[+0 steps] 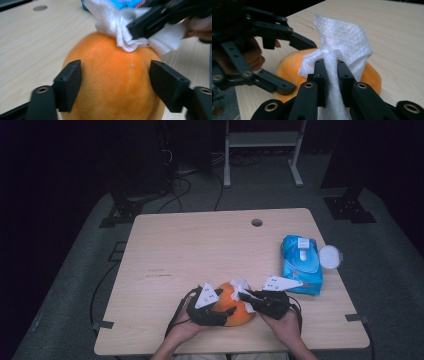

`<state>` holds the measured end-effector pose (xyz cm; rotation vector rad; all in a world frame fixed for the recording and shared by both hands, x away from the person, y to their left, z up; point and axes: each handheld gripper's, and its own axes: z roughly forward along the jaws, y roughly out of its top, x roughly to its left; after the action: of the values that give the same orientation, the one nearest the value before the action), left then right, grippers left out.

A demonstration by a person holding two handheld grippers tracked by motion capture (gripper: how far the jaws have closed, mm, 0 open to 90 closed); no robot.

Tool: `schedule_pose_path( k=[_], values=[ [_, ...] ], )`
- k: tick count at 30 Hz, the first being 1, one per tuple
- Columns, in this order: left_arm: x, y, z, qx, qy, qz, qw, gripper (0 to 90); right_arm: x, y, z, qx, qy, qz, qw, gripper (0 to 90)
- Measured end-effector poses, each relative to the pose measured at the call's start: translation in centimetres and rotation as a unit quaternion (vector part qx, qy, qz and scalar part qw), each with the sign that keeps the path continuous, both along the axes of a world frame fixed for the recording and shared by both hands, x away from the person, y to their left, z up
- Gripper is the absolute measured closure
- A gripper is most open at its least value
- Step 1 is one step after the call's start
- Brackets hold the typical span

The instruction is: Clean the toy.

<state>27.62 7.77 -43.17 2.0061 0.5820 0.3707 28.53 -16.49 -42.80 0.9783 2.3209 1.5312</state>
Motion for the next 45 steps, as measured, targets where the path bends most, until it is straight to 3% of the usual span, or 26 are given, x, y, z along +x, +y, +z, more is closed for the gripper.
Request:
schedule_pose_path(
  k=[2,4,5,6,10,12,13,16,20,21,24,26,29,30,31,32,34,35,38,39,41,45],
  values=[
    [0.0,0.2,0.3,-0.006,0.0,0.003,1.0,19.9,0.2,-0.4,-0.2,0.002,0.004,-0.005,1.0,80.1],
    [0.2,0.4,0.5,-0.009,0.006,0.023,0.9997,18.3,0.4,-1.0,-0.4,0.006,0.008,-0.017,0.9998,80.1],
    [0.5,0.5,0.1,-0.01,0.023,0.022,0.9994,18.0,0.6,-1.3,-0.3,0.01,0.011,-0.02,0.9997,80.0],
    [0.6,0.4,-0.2,-0.008,0.026,0.02,0.9994,20.3,0.6,-1.2,-0.2,0.009,0.013,-0.019,0.9997,80.1],
    [0.0,-0.3,-0.3,0.01,0.006,0.012,0.9999,26.8,-0.7,0.4,0.7,0.003,-0.018,0.006,0.9998,79.9],
    [-0.1,-0.2,-0.1,0.014,0.003,0.008,0.9999,26.6,-1.0,1.1,0.9,-0.014,-0.035,0.013,0.9992,80.0],
    [-0.1,-0.2,-0.1,0.014,0.003,0.008,0.9999,25.4,-0.9,1.0,0.9,-0.018,-0.033,0.012,0.9992,80.0],
    [0.3,0.7,0.4,-0.015,0.018,0.018,0.9996,18.4,-0.1,-0.2,0.3,-0.007,-0.013,-0.005,0.9999,80.1],
    [0.7,0.7,-0.2,-0.013,0.043,0.024,0.9987,15.3,0.4,-1.1,0.2,0.009,-0.001,-0.018,0.9998,80.1],
    [0.6,0.4,-0.6,-0.002,0.036,0.021,0.9991,22.6,0.2,-0.9,0.5,0.012,-0.001,-0.015,0.9998,80.0],
    [0.2,0.1,-0.4,0.01,0.017,0.013,0.9997,31.0,-0.8,0.2,1.3,0.009,-0.027,0.009,0.9995,79.9],
    [-0.4,-0.3,0.0,0.022,-0.001,0.003,0.9997,32.2,-1.0,0.5,1.6,0.009,-0.033,0.019,0.9992,80.0],
    [-0.4,-0.1,0.1,0.013,0.001,-0.003,0.9999,29.0,-0.5,-0.2,1.2,0.003,-0.023,0.008,0.9997,80.1],
    [0.1,0.2,0.1,-0.007,0.022,0.005,0.9997,25.4,-0.3,-0.5,1.0,0.0,-0.02,0.0,0.9998,80.1],
    [0.1,0.2,0.1,-0.007,0.022,0.005,0.9997,20.7,-0.2,-0.8,0.8,0.0,-0.017,-0.004,0.9998,80.1],
    [0.7,0.4,-0.3,-0.02,0.053,0.02,0.9982,17.0,-0.1,-0.9,0.7,0.006,-0.011,-0.006,0.9999,80.1],
    [1.0,0.2,-0.9,-0.02,0.073,0.023,0.9969,14.3,-0.2,-0.7,0.8,0.008,-0.011,-0.002,0.9999,80.0],
    [0.9,0.2,-0.9,-0.017,0.068,0.021,0.9973,16.9,-0.3,-0.5,1.0,0.012,-0.011,0.002,0.9999,80.0],
    [0.2,-0.1,-0.1,-0.002,0.025,0.01,0.9996,30.1,-1.2,0.7,1.7,0.017,-0.031,0.03,0.9989,80.0],
    [0.2,-0.1,-0.1,-0.002,0.025,0.01,0.9996,32.5,-1.4,1.0,1.9,0.015,-0.035,0.032,0.9988,80.0],
    [-0.5,-0.3,0.6,0.001,0.005,-0.002,1.0,34.8,-1.3,0.7,2.0,0.008,-0.038,0.025,0.9989,80.2],
    [-0.4,-0.3,0.6,-0.003,0.008,-0.007,0.9999,33.2,-0.5,-0.7,1.6,0.016,-0.027,0.001,0.9995,80.3]
  ],
)
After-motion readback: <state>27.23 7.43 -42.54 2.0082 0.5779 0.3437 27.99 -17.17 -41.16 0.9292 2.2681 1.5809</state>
